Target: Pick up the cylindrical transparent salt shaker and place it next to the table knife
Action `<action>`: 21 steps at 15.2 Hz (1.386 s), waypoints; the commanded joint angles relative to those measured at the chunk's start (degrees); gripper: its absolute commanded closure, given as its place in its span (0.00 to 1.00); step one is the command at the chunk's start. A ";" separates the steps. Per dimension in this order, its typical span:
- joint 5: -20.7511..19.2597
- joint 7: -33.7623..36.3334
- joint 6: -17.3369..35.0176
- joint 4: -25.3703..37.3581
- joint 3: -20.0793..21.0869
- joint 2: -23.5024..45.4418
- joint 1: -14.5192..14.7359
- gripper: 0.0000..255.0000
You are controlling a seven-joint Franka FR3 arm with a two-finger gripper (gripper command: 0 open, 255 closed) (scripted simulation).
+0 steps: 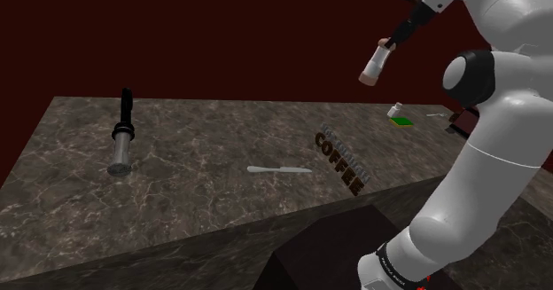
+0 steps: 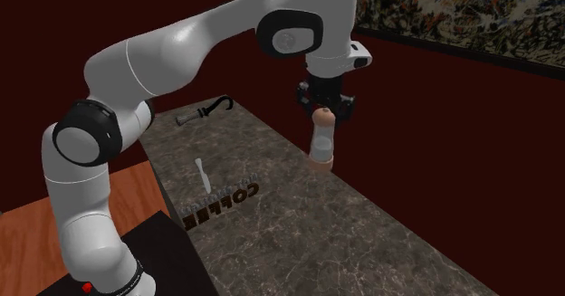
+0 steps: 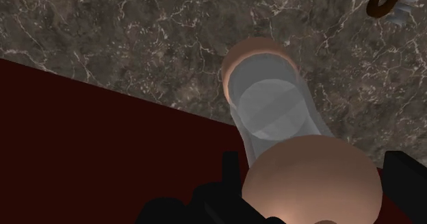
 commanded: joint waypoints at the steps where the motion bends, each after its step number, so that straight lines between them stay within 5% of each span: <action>1: 1.30 0.19 -2.45 3.63 -0.02 1.48 -1.42 1.00; 2: 1.74 0.27 -3.18 4.78 0.00 1.98 -1.91 1.00; 5: -6.10 4.42 2.21 -7.18 0.71 -7.95 6.58 1.00; 9: -14.66 11.85 6.96 -18.73 4.85 -19.23 12.81 1.00; 14: -21.08 20.90 10.07 -29.29 12.17 -29.83 15.24 1.00; 21: -24.46 31.94 11.89 -39.64 21.79 -39.99 16.35 1.00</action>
